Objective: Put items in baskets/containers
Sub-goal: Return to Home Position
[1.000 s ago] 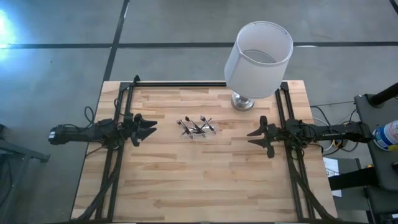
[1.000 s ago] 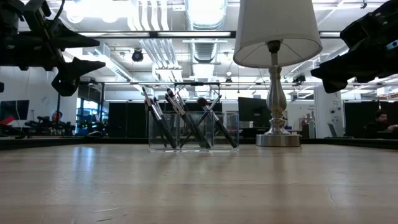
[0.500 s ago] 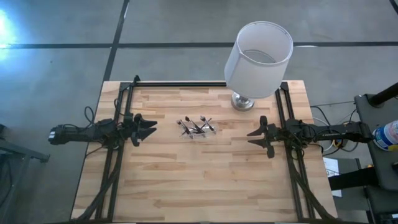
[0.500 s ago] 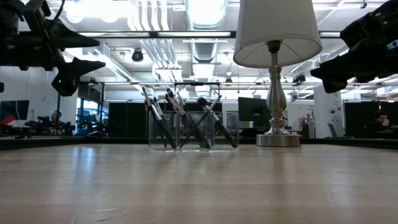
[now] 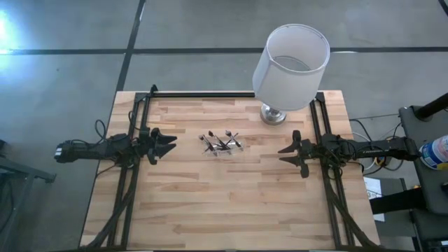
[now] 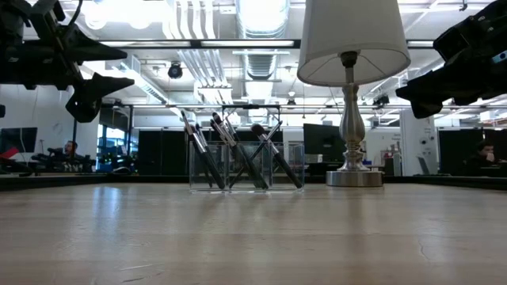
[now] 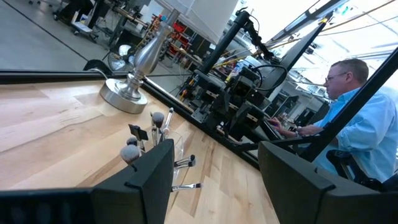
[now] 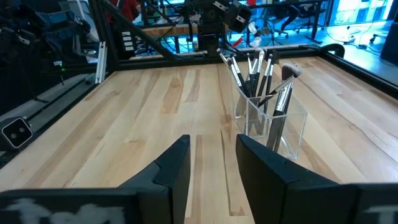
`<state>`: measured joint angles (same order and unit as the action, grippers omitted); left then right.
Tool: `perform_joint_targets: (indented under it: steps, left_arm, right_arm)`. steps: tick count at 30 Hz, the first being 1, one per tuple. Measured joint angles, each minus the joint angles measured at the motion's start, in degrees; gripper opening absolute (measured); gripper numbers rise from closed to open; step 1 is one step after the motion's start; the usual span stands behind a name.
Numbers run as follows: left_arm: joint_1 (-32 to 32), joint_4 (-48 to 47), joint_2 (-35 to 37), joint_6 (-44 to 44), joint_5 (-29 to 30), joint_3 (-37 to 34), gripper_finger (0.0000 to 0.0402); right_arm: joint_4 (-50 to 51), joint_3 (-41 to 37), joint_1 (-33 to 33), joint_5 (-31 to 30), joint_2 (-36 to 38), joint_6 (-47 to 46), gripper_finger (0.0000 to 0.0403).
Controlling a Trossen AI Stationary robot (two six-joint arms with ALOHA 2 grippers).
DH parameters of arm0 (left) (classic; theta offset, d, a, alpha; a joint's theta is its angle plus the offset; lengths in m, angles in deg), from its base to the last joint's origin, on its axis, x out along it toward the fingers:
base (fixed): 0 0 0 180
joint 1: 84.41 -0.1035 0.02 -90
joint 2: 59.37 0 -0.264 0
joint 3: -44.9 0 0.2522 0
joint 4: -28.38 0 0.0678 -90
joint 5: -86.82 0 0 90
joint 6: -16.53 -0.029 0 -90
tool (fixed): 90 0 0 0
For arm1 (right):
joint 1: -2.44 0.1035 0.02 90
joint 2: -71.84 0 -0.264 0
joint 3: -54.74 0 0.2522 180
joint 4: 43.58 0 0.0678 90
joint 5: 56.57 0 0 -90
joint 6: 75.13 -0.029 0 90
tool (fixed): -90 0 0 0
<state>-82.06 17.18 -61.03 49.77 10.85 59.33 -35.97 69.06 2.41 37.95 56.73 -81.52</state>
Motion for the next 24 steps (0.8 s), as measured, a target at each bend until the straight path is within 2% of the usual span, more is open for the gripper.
perform_joint_targets:
  steps: [8,24]
  left_arm:
    - [0.0,0.0,0.0,0.0,0.0,0.0,0.0225]
    - [0.0,0.0,0.0,0.0,0.0,0.0,0.0225]
  right_arm:
    - [0.0,0.0,0.0,0.0,0.0,0.0,0.0132]
    - [0.0,0.0,0.0,0.0,0.0,0.0,0.012]
